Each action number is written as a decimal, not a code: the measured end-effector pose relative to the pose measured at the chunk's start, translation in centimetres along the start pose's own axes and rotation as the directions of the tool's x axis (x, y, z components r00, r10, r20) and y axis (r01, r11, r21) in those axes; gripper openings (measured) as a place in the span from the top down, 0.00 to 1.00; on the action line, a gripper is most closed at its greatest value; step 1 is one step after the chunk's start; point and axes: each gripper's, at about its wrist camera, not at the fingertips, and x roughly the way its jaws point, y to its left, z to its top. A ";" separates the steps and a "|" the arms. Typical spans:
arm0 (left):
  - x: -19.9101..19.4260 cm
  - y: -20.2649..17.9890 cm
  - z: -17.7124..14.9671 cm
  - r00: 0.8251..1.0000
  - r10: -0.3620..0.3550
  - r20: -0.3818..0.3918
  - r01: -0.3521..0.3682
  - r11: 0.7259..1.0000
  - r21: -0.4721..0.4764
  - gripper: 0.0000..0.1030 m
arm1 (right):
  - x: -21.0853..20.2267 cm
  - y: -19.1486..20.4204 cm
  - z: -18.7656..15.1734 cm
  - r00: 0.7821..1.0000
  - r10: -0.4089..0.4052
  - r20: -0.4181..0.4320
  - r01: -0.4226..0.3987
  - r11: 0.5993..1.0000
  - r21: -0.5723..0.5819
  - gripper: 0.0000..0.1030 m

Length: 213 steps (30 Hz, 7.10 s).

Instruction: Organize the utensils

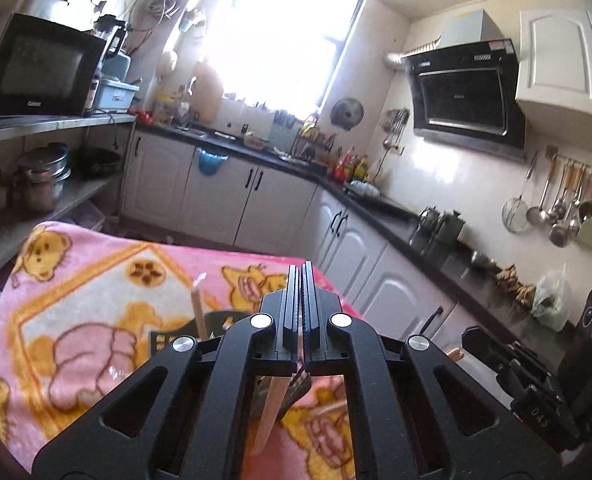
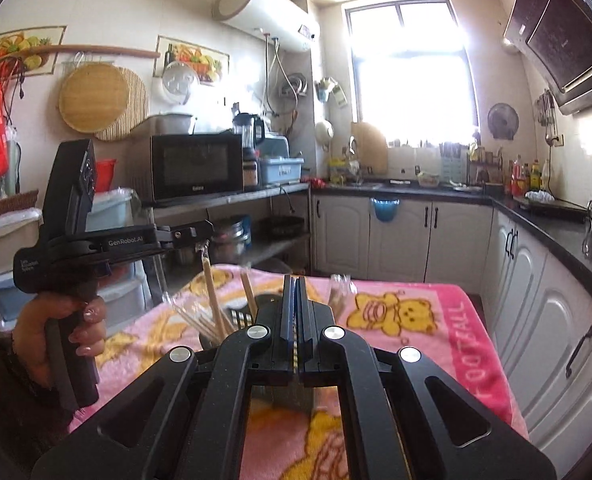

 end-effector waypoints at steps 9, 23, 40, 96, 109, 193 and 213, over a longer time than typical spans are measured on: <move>0.3 -1.6 2.8 0.998 -0.026 0.065 0.025 0.999 0.023 1.00 | 0.4 0.9 3.2 0.997 0.034 0.076 -0.032 0.999 -0.034 0.99; 1.8 -0.5 5.8 0.987 -0.040 0.155 0.045 0.998 -0.034 1.00 | 3.0 0.9 5.8 0.992 0.047 0.120 -0.044 0.999 -0.032 0.99; 4.4 3.7 4.7 0.986 0.058 0.157 -0.048 0.997 -0.067 1.00 | 9.1 2.6 4.2 0.998 0.057 0.017 -0.056 0.997 -0.054 0.99; -1.1 4.4 -8.6 0.968 0.191 -0.165 -0.198 0.980 -0.028 0.21 | 5.7 2.1 -5.2 0.981 0.054 -0.187 -0.040 0.996 0.080 0.51; -1.9 3.6 -12.1 0.952 0.203 -0.228 -0.208 0.978 0.002 0.10 | 4.4 2.1 -9.0 0.969 0.032 -0.245 -0.007 0.995 0.103 0.30; -4.7 2.3 -18.9 0.940 0.336 0.058 -0.341 0.934 0.104 0.10 | 0.1 2.8 -15.7 0.982 -0.185 0.027 0.184 0.982 0.038 0.06; -4.6 2.4 -19.0 0.939 0.340 0.059 -0.344 0.933 0.104 0.10 | 0.1 2.7 -15.8 0.982 -0.189 0.026 0.188 0.981 0.041 0.06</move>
